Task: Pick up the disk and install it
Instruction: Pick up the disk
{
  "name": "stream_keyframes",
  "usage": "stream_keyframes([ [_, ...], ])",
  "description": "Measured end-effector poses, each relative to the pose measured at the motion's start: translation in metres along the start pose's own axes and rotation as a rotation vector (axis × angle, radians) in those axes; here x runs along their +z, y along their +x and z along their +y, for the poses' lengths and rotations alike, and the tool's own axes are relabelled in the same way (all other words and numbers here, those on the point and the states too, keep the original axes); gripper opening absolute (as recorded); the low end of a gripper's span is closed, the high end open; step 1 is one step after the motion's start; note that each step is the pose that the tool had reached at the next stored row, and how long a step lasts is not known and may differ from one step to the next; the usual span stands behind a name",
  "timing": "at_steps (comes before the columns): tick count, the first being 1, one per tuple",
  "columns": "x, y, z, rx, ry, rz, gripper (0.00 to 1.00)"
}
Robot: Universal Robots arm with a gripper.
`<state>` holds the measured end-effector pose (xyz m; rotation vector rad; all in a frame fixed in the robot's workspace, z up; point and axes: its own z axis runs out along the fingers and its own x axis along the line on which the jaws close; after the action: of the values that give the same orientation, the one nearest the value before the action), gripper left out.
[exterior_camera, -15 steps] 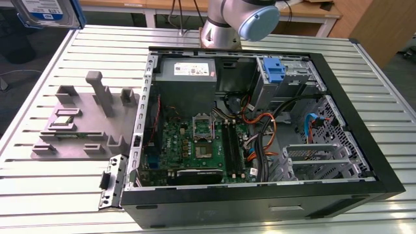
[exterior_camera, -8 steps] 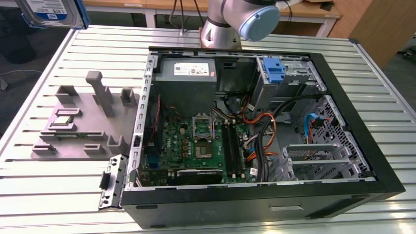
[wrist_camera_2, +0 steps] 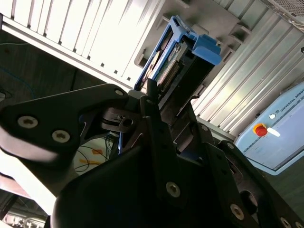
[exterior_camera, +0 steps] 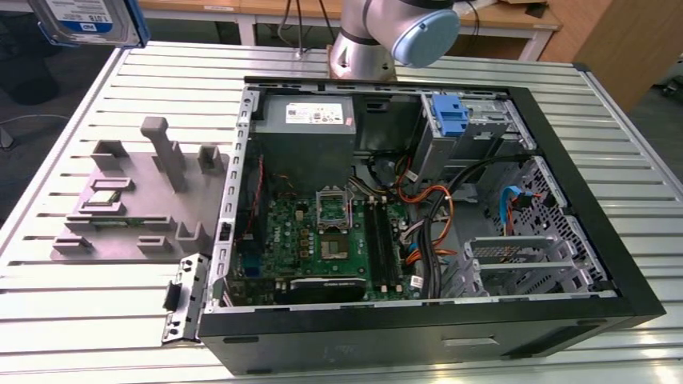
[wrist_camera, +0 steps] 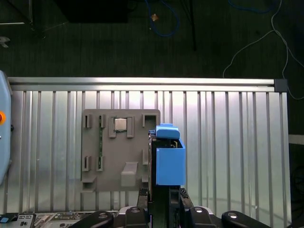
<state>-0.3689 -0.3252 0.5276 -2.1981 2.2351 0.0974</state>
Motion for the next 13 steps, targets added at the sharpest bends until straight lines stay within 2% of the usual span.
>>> stream_keyframes([
  [5, -0.0001, -0.0001, -0.0017, 0.000, 0.0000, 0.0000, 0.35],
  [13, -0.0004, -0.0009, -0.0099, 0.000, 0.0000, 0.0000, 0.35],
])
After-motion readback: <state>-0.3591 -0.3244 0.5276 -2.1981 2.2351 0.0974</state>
